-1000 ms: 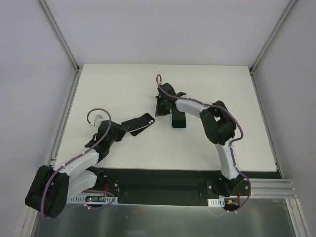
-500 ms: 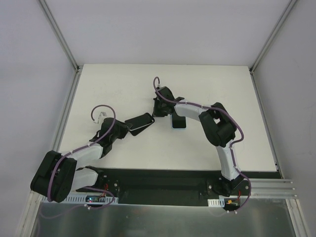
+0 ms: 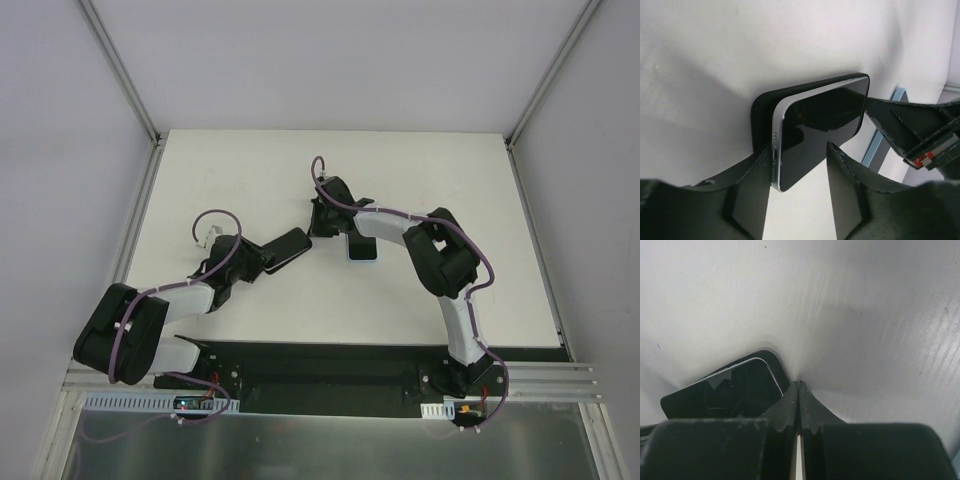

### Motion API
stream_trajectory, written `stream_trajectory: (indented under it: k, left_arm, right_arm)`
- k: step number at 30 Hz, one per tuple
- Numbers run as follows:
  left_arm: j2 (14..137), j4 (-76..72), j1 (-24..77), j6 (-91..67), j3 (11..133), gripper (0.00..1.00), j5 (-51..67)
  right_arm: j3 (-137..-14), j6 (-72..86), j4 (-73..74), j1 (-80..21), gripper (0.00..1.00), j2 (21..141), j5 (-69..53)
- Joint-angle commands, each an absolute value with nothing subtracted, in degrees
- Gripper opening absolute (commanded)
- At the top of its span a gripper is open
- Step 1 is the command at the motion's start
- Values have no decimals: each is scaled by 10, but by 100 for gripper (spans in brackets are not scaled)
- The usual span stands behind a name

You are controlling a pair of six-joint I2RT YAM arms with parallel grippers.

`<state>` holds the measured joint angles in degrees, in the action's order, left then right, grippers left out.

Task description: Put the phone into the phone case

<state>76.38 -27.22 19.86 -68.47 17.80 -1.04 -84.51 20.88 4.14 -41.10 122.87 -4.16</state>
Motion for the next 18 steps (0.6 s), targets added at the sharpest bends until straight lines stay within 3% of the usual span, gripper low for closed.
stream_trajectory:
  k: [1, 11, 13, 18]
  left_arm:
    - [750, -153, 207, -650, 168, 55, 5]
    - [628, 24, 207, -580, 243, 95, -12]
    - [617, 64, 207, -575, 264, 99, -13]
    - [620, 104, 207, -551, 301, 99, -9]
  right_arm:
    - [-825, 226, 82, -432, 1, 1240, -91]
    - [-830, 217, 91, -411, 4, 1226, -100]
    - [-838, 211, 98, -406, 4, 1221, -100]
    - [-846, 200, 112, -401, 5, 1212, -94]
